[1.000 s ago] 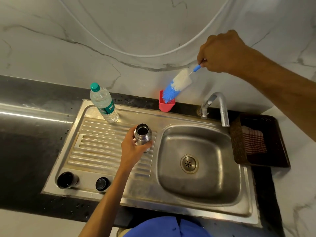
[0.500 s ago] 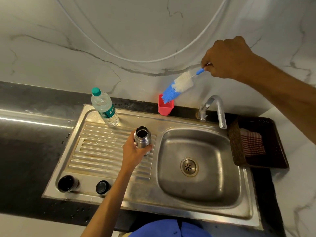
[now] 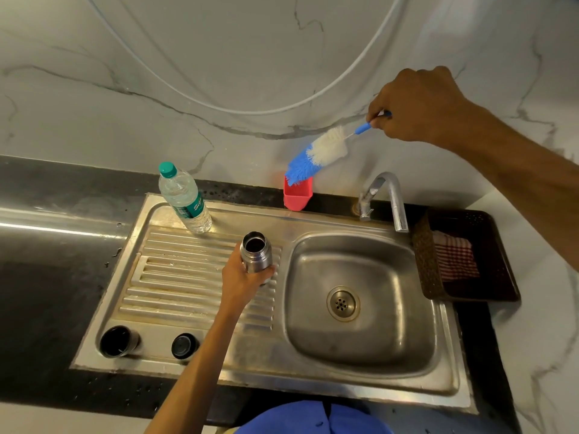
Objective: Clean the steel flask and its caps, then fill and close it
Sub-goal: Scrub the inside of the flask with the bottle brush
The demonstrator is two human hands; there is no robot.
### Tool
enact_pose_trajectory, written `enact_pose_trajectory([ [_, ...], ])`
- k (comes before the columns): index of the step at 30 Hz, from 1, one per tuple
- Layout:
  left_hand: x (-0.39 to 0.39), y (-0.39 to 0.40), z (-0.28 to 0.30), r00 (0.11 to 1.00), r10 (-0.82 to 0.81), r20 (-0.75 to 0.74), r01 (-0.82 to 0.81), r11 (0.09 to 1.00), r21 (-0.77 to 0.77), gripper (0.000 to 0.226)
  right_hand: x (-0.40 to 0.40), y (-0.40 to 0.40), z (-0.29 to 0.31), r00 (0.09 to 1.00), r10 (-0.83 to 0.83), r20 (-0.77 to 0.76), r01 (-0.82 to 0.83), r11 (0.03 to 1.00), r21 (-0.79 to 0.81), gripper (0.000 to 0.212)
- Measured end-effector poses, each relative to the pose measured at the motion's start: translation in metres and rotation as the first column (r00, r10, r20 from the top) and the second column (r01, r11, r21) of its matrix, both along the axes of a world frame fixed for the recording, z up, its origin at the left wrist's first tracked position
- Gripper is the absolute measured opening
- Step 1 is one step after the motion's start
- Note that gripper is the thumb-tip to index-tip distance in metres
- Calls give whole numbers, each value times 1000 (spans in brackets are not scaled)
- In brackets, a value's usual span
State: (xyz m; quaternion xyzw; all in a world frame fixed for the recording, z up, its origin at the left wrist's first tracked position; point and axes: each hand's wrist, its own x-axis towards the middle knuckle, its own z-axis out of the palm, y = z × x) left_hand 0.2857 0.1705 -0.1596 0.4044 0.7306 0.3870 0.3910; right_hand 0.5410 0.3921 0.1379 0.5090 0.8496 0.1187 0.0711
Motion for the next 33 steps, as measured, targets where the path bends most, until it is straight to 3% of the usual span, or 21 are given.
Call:
enact_pose_trajectory([
  [8, 0, 3, 8, 998, 35, -56, -33, 998, 45, 61, 45, -16, 19, 957, -132, -258, 99, 986, -137, 22],
  [11, 2, 10, 19, 993, 9, -119, -1, 997, 72, 66, 70, -35, 28, 883, -251, -397, 145, 950, -277, 22],
  [15, 7, 20, 37, 980, -63, -187, 76, 995, 64, 67, 103, -72, 49, 763, -357, -539, 125, 900, -418, 7],
  [19, 16, 19, 46, 977, -95, -189, 105, 993, 45, 66, 131, -106, 80, 730, -389, -562, 100, 874, -475, 5],
  [24, 36, 13, 60, 980, -106, -170, 120, 990, 78, 65, 158, -139, 119, 718, -406, -566, 85, 858, -507, 52],
  [33, 64, 2, 89, 975, -146, -169, 179, 963, 200, 69, 166, -184, 144, 789, -393, -472, 99, 840, -534, 40],
])
